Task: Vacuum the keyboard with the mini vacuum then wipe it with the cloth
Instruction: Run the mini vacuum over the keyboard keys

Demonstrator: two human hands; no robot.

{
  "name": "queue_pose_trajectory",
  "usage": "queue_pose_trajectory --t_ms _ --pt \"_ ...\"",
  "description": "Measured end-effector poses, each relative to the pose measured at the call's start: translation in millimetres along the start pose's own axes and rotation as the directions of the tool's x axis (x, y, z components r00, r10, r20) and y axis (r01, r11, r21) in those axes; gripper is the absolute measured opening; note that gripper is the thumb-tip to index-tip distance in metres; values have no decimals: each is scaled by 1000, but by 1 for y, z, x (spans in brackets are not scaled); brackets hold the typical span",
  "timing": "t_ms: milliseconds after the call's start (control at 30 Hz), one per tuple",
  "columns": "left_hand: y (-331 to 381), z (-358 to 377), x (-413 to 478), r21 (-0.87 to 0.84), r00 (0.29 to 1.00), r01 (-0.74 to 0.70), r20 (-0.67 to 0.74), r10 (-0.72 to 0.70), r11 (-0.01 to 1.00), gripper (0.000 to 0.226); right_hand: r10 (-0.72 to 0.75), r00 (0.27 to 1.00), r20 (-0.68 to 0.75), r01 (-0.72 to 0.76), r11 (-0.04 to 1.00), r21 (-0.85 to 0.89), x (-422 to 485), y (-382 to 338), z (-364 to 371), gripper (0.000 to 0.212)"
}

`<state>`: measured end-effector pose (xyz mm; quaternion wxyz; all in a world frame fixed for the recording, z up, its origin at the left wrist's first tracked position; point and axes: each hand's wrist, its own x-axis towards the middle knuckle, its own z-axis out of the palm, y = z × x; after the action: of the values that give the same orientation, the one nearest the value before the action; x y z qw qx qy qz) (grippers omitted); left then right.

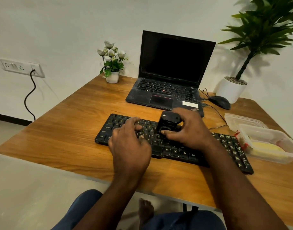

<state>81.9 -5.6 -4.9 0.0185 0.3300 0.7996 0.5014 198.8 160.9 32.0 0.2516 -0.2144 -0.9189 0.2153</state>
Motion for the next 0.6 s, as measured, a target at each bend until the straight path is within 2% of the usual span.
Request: queue_pose_trajectory --t_ms 100,167,233,400,500,600 --pt "-1 1 1 -26 1000 8 -12 -9 1000 66 -103 995 -11 102 992 -73 9 -14 17 41" --pt "-1 1 2 -37 1000 16 -19 -17 999 67 -119 993 1 119 991 -63 11 -17 21 39" --pt "0 1 1 -40 1000 20 -19 -21 999 67 -76 997 13 76 996 -44 8 -13 13 37" --pt "0 1 0 -26 1000 -7 -17 7 1000 66 162 986 48 -166 982 94 -15 9 -33 37" --pt "-1 1 0 -24 1000 -12 -20 11 1000 65 197 980 11 -196 970 144 -26 13 -51 39" --pt "-2 2 -1 -35 1000 -11 -28 10 999 63 182 983 41 -185 978 100 -21 10 -43 38"
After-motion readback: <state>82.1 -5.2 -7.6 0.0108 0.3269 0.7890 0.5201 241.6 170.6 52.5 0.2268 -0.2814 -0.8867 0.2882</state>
